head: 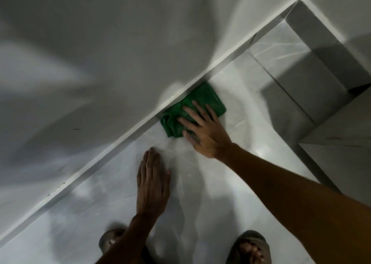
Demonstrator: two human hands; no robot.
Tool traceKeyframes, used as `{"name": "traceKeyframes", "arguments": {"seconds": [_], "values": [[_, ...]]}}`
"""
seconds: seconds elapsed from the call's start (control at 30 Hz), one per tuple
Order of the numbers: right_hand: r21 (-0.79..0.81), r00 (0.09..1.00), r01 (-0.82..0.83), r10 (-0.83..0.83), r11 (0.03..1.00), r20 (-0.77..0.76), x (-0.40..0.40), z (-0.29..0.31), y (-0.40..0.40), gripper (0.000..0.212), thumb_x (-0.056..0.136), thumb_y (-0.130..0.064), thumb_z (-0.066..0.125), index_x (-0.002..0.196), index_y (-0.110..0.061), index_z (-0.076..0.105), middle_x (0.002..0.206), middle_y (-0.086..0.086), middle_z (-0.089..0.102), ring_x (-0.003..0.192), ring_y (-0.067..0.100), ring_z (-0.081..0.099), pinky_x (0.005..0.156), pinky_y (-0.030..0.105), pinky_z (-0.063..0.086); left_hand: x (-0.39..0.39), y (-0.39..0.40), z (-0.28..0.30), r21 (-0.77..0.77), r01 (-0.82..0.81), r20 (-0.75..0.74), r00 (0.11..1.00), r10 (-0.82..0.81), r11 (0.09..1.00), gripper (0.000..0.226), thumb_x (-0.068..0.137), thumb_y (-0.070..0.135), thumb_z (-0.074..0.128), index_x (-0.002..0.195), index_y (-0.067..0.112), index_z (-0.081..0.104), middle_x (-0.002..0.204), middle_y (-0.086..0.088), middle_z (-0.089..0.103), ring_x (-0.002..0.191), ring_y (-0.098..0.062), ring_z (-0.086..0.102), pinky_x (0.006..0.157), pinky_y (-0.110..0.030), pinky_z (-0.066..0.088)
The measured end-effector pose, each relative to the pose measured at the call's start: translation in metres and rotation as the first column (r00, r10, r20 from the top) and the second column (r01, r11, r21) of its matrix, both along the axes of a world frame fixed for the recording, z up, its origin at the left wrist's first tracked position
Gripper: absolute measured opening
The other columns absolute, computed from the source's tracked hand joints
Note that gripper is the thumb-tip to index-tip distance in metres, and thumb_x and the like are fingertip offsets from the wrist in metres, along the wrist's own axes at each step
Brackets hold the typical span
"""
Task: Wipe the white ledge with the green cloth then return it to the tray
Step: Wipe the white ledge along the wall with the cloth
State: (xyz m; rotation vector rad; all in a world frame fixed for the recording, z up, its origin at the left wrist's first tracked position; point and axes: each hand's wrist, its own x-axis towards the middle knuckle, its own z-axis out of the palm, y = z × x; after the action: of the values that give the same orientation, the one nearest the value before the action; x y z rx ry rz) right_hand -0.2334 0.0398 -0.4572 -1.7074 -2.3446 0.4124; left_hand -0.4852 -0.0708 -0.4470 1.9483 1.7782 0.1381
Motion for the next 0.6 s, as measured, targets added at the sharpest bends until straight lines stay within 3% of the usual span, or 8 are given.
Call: {"name": "traceKeyframes", "arguments": {"seconds": [0.1, 0.3, 0.4, 0.5, 0.6], "values": [[0.032, 0.999, -0.025, 0.024, 0.999, 0.047, 0.032, -0.003, 0.020, 0.050, 0.111, -0.046, 0.047, 0.158, -0.032, 0.055, 0.173, 0.004, 0.047, 0.166, 0.036, 0.032, 0.134, 0.062, 0.027, -0.003, 0.000, -0.005, 0.000, 0.015, 0.007, 1.000, -0.015, 1.000, 0.073, 0.114, 0.044, 0.044, 0.175, 0.010, 0.024, 0.186, -0.009, 0.019, 0.174, -0.017, 0.008, 0.140, -0.050, 0.018], [-0.032, 0.933, 0.351, -0.353, 0.936, -0.069, -0.045, 0.004, -0.001, 0.058, 0.093, -0.035, 0.062, 0.149, -0.022, 0.065, 0.166, 0.016, 0.053, 0.164, 0.044, 0.034, 0.134, 0.070, 0.021, -0.008, 0.002, -0.013, 0.030, 0.043, -0.020, 0.999, -0.042, 0.999, 0.074, 0.115, 0.051, 0.031, 0.175, 0.009, 0.022, 0.187, -0.010, 0.016, 0.175, -0.018, 0.008, 0.142, -0.045, 0.011], [0.067, 0.983, 0.160, -0.153, 0.985, -0.097, -0.043, -0.005, -0.010, 0.049, 0.099, -0.037, 0.064, 0.147, -0.026, 0.068, 0.166, 0.013, 0.055, 0.163, 0.042, 0.037, 0.132, 0.069, 0.026, -0.010, 0.002, -0.016, 0.051, -0.033, -0.017, 0.999, 0.034, 0.998, 0.075, 0.115, 0.053, 0.031, 0.176, 0.009, 0.021, 0.186, -0.011, 0.017, 0.174, -0.023, 0.012, 0.141, -0.047, 0.014], [0.142, 0.997, -0.065, 0.060, 0.988, 0.039, 0.007, -0.017, 0.002, 0.049, 0.110, -0.052, 0.054, 0.155, -0.035, 0.058, 0.169, 0.005, 0.052, 0.163, 0.040, 0.038, 0.130, 0.075, 0.025, -0.013, -0.006, -0.015, 0.037, -0.109, -0.028, 0.994, 0.110, 0.993, 0.078, 0.113, 0.051, 0.037, 0.174, 0.006, 0.022, 0.186, -0.014, 0.017, 0.174, -0.027, 0.012, 0.141, -0.051, 0.014], [0.110, 0.986, 0.123, -0.134, 0.986, 0.099, 0.038, -0.016, 0.016, 0.051, 0.111, -0.058, 0.044, 0.154, -0.036, 0.058, 0.169, 0.003, 0.052, 0.164, 0.041, 0.036, 0.130, 0.078, 0.018, -0.016, -0.011, -0.013, 0.030, -0.090, -0.038, 0.995, 0.091, 0.996, 0.079, 0.112, 0.048, 0.041, 0.175, 0.004, 0.021, 0.186, -0.015, 0.015, 0.174, -0.027, 0.010, 0.141, -0.052, 0.013]]}}
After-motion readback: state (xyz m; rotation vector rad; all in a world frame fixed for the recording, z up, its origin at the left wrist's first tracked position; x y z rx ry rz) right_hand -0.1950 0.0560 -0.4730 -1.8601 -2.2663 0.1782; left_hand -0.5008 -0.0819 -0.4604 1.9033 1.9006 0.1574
